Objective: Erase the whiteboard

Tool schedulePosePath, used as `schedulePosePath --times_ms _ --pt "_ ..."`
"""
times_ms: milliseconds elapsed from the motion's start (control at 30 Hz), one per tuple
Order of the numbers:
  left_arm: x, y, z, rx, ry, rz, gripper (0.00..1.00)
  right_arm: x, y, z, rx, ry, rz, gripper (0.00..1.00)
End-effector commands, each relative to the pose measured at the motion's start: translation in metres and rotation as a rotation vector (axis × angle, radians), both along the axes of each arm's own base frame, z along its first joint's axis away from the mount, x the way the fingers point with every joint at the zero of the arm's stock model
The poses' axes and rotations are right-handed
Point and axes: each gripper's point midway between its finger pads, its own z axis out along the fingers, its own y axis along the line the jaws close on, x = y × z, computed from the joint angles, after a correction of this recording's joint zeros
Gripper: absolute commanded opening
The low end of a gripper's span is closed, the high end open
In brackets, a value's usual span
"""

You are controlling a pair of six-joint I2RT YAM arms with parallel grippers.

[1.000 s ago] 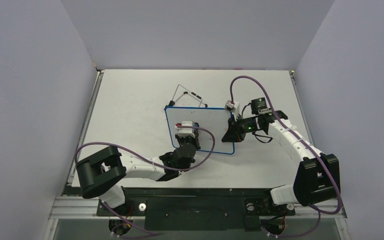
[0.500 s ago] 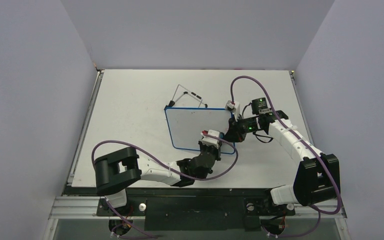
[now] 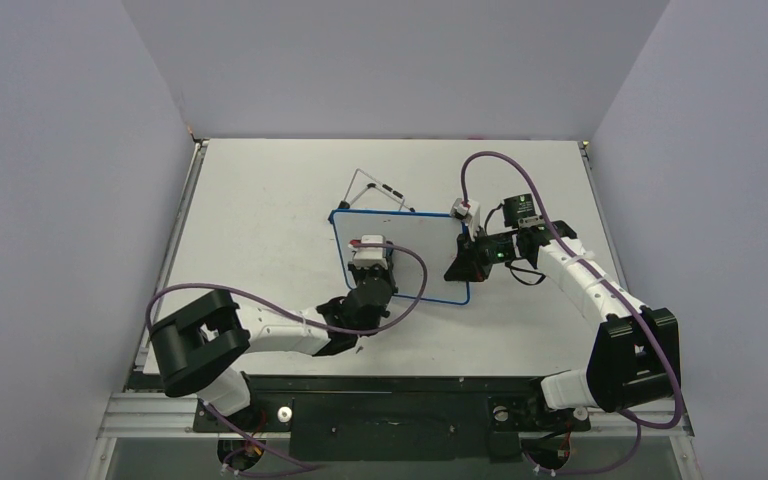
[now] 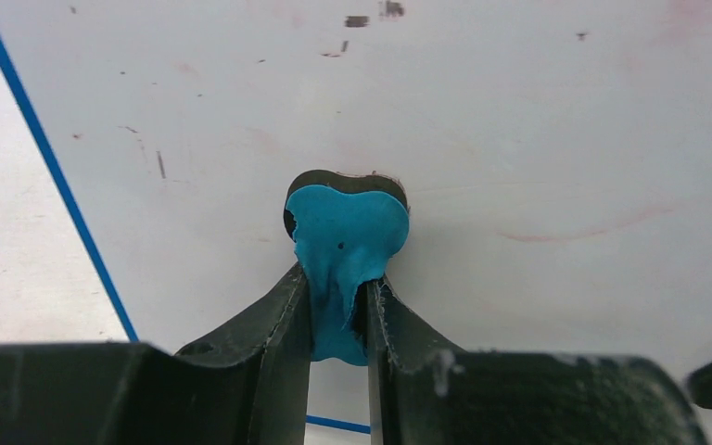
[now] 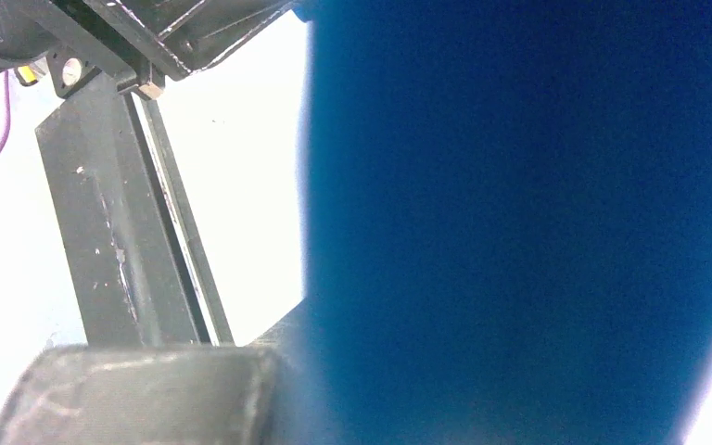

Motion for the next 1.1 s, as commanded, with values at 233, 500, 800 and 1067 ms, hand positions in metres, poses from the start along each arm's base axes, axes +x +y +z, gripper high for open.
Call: schedulePosePath --times_ms 233,500,800,1067 --pt "-0.042 -0.082 0.025 -0.096 -0.035 -0.204 0.0 -0.026 0.002 0.002 -0.001 0.068 0.046 0.0" --pt "-0.061 -0.126 0.004 -0.068 0.001 -0.262 0.0 -0.026 0.002 0.005 0.004 0.058 0.044 0.0" --pt "0.003 -0.006 -0.027 0.009 0.04 0.056 0.0 -0.027 0.002 0.007 0.009 0.056 0.045 0.0" --pt "0.018 0.06 -0.016 -0.003 0.019 0.199 0.0 -0.026 0.002 0.005 0.006 0.061 0.043 0.0"
